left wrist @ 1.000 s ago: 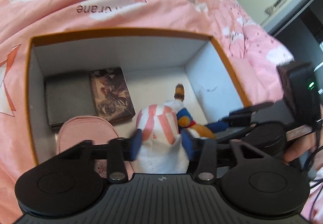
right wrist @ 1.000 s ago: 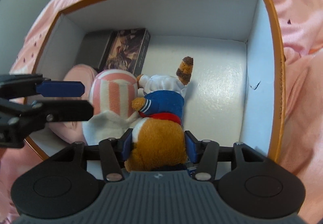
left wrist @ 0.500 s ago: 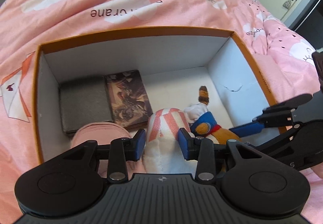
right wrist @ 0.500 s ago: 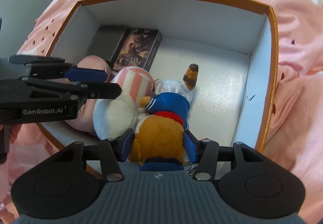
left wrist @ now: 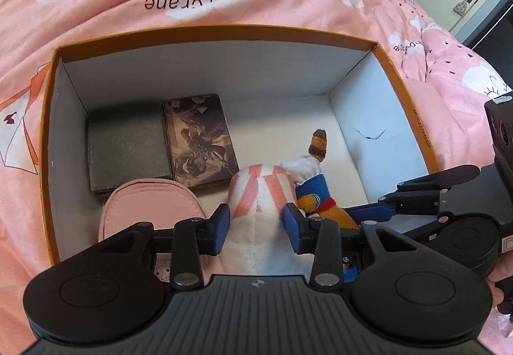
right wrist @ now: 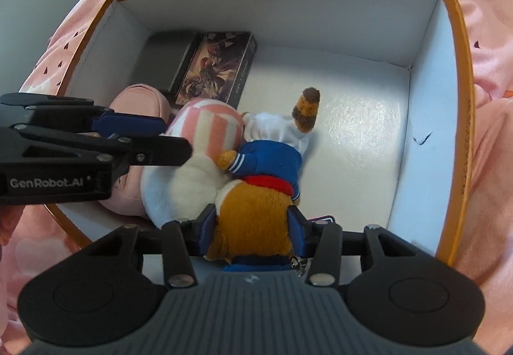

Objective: Organize objects
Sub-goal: 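Open both grippers to release the doll and bear inside the box, then move the right gripper to the white glasses box and grasp it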

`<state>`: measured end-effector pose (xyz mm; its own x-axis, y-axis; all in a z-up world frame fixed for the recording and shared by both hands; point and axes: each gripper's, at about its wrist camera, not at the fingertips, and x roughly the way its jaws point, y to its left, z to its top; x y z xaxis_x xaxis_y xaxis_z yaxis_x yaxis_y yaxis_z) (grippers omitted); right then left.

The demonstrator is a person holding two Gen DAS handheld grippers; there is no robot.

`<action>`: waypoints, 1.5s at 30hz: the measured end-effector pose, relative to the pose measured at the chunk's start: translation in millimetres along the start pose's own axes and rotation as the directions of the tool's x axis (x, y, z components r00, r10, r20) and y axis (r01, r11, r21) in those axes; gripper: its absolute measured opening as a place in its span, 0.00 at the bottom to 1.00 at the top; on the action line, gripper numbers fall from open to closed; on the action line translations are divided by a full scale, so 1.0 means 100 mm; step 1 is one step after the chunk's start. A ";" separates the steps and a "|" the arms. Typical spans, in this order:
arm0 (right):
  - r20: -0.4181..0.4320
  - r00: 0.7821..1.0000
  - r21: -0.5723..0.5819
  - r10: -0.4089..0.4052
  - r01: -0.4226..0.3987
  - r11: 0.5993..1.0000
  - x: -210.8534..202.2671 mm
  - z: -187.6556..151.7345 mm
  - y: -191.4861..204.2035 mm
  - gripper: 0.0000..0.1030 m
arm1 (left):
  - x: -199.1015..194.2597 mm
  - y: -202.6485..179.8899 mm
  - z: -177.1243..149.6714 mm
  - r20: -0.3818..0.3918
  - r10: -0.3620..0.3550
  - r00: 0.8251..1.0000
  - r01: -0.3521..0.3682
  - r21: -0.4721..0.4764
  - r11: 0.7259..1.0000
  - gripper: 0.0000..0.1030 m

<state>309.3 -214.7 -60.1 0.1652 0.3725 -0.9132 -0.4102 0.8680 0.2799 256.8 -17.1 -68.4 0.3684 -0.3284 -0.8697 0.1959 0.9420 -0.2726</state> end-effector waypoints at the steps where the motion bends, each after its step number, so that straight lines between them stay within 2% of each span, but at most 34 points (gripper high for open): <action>1: 0.004 1.000 -0.003 -0.005 0.005 1.000 -0.02 0.00 0.00 0.48 | -0.01 0.00 0.00 0.004 -0.004 1.000 0.004 -0.002 1.000 0.44; 6: 0.035 0.998 -0.042 -0.046 0.048 0.998 -0.11 -0.01 0.07 0.55 | -0.10 0.02 -0.06 0.031 -0.018 0.999 0.019 -0.022 1.000 0.48; 13: 0.117 0.991 -0.067 -0.064 0.072 0.995 -0.36 -0.12 0.17 0.57 | -0.47 -0.07 -0.19 0.143 -0.041 0.989 0.046 -0.033 0.998 0.55; 16: 0.182 0.979 -0.089 -0.092 0.110 0.990 -0.55 -0.20 0.23 0.56 | -0.68 -0.15 -0.26 0.191 -0.068 0.979 0.074 -0.023 0.997 0.55; 21: 0.293 0.954 -0.084 -0.067 0.095 0.992 -0.92 -0.40 0.31 0.53 | -0.95 -0.32 -0.48 0.228 -0.137 0.964 0.143 -0.010 0.990 0.55; 25: 0.359 0.930 -0.089 -0.074 0.113 0.990 -1.13 -0.73 0.44 0.39 | -0.96 -0.42 -0.74 0.195 -0.173 0.965 0.179 -0.013 0.984 0.55; 27: 0.374 0.924 -0.096 -0.078 0.123 0.988 -1.19 -0.88 0.51 0.35 | -0.89 -0.45 -0.87 0.162 -0.180 0.970 0.186 -0.019 0.982 0.55; 32: 0.337 0.934 -0.090 -0.119 0.158 0.983 -1.11 -1.26 0.55 0.32 | -0.64 -0.53 -1.14 0.075 -0.163 0.984 0.167 -0.044 0.985 0.55; 35: 0.305 0.939 -0.009 -0.156 0.166 0.986 -0.99 -1.44 0.38 0.33 | -0.52 -0.57 -1.28 0.036 -0.147 0.988 0.149 -0.052 0.987 0.55; 39: 0.299 0.922 0.163 -0.247 0.205 0.965 -0.94 -1.62 0.07 0.33 | -0.42 -0.57 -1.40 0.005 -0.120 0.993 0.120 -0.072 0.990 0.55; 41: 0.272 0.914 0.204 -0.300 0.250 0.946 -0.87 -1.66 -0.02 0.32 | -0.39 -0.57 -1.43 0.001 -0.120 0.993 0.120 -0.075 0.990 0.55; 45: 0.230 0.929 0.210 -0.291 0.245 0.947 -0.70 -1.69 -0.10 0.32 | -0.34 -0.62 -1.49 -0.006 -0.122 0.993 0.121 -0.069 0.990 0.55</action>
<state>149.9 -305.1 -49.3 0.4789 0.1687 -0.8615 -0.1599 0.9817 0.1033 97.1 -53.7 -83.2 0.3361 -0.4403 -0.8326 0.1760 0.8978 -0.4037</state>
